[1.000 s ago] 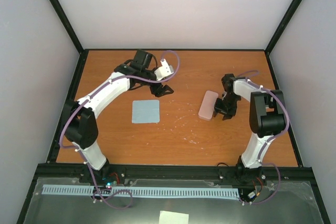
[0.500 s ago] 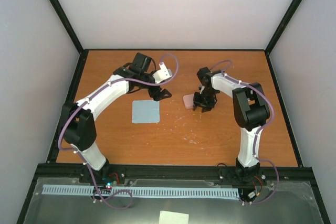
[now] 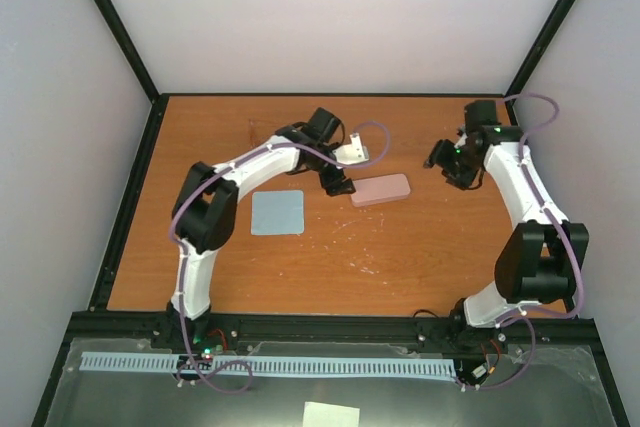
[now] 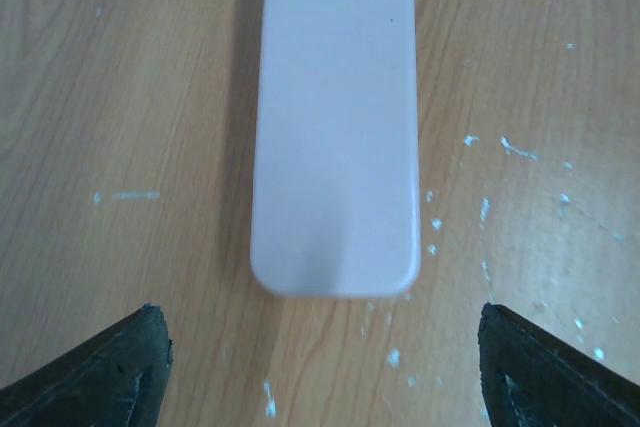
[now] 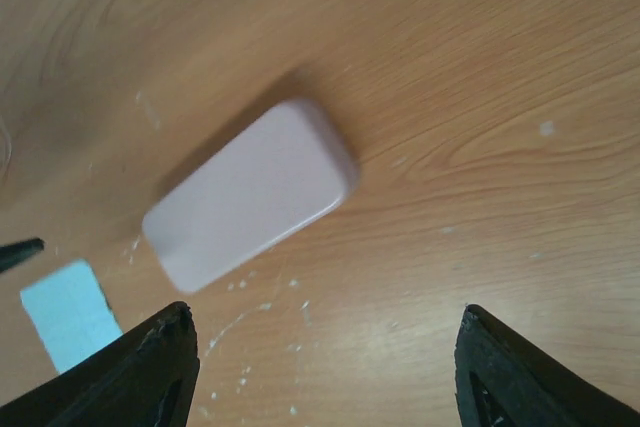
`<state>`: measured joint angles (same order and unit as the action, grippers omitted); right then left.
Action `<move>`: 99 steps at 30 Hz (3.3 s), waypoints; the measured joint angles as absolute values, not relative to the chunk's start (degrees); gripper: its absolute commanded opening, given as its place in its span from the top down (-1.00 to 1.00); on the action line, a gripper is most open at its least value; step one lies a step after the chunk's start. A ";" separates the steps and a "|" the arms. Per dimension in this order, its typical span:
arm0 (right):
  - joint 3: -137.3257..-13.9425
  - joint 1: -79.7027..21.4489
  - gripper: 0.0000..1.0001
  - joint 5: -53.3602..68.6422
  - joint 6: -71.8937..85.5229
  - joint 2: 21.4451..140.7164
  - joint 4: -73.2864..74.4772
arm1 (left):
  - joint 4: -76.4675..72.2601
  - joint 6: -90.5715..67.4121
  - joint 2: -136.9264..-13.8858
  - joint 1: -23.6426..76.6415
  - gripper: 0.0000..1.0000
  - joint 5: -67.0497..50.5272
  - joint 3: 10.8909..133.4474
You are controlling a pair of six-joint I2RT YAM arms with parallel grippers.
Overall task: Organize the sunglasses
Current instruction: Move the sunglasses case at the center of the board, then pick up the sunglasses case from the center of the board, then open the sunglasses case.
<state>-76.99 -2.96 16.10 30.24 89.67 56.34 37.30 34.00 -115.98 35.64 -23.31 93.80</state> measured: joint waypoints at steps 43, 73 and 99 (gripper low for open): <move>-70.13 7.16 -0.38 25.61 23.53 91.92 52.66 | 42.50 30.83 -135.92 42.28 -0.34 -13.26 110.52; -63.94 9.04 -0.86 56.99 19.59 65.06 24.60 | 30.92 -0.45 -125.93 29.17 0.96 -80.90 115.77; -54.41 -3.09 -0.89 44.73 26.94 65.25 5.15 | 20.08 -14.83 -122.65 30.24 0.98 -87.81 110.02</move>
<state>-54.41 -3.09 44.73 26.94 65.25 5.15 20.08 -14.83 -122.65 30.24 -87.81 110.02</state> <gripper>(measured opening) 0.941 0.729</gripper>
